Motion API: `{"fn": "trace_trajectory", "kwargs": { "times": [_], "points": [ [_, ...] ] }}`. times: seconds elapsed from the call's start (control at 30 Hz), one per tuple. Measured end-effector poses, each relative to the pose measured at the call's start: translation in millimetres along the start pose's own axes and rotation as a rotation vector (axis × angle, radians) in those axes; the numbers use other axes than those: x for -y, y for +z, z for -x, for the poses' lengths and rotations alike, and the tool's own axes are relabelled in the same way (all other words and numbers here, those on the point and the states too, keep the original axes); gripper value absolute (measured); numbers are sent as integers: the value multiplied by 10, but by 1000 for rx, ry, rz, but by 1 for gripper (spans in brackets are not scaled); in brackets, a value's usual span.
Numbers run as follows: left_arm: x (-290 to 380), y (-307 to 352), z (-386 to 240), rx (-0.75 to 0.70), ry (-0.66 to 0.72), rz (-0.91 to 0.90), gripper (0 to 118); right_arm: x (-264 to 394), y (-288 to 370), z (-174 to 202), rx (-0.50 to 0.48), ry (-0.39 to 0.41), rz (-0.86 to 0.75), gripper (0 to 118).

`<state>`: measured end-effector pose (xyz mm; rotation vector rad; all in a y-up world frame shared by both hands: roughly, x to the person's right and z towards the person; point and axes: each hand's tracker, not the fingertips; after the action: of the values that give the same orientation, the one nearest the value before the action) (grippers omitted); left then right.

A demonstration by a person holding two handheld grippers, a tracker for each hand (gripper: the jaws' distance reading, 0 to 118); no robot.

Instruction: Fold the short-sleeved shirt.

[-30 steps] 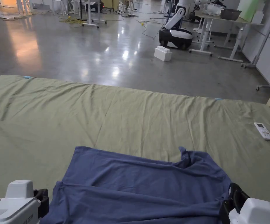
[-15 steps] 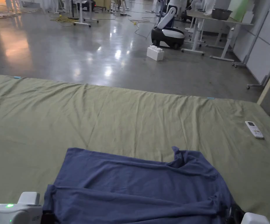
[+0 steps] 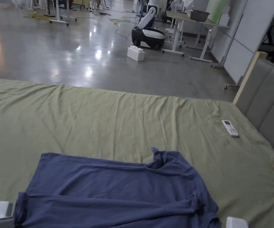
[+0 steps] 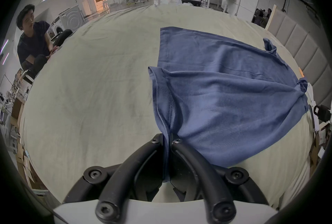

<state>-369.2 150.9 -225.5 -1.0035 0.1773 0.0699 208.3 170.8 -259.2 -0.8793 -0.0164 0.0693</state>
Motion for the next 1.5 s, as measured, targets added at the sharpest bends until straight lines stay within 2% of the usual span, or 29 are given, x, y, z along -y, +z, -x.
{"fn": "trace_trajectory", "kwargs": {
  "times": [0.1,0.13,0.23,0.37,0.4,0.43,0.47,0.57,0.67,1.03,1.33,1.5],
  "points": [
    [3,22,23,4,16,0,7,-182,-203,33,4,2,26,82],
    [10,28,12,6,14,-1,7,-252,-283,39,0,-8,49,85],
    [18,37,9,5,8,-3,7,-416,-522,97,2,-13,86,85],
    [25,33,7,6,27,-7,7,-422,-854,193,16,51,247,84],
    [28,16,14,6,31,-9,7,-379,-897,222,13,72,289,82],
    [33,18,18,6,38,-12,7,-337,-851,232,3,62,242,78],
    [39,23,24,9,47,-16,7,-323,-766,236,16,68,197,69],
    [60,42,44,18,60,-27,7,-254,-661,279,-44,67,193,27],
    [76,51,69,34,74,-38,6,-178,-635,354,-32,90,181,12],
    [12,304,149,91,96,-99,4,-246,-279,258,-49,40,99,8],
    [-271,908,185,146,92,-193,4,-545,246,216,-64,66,24,8],
    [-105,1183,265,166,100,-192,4,-425,535,157,-47,104,34,8]
  ]
}}
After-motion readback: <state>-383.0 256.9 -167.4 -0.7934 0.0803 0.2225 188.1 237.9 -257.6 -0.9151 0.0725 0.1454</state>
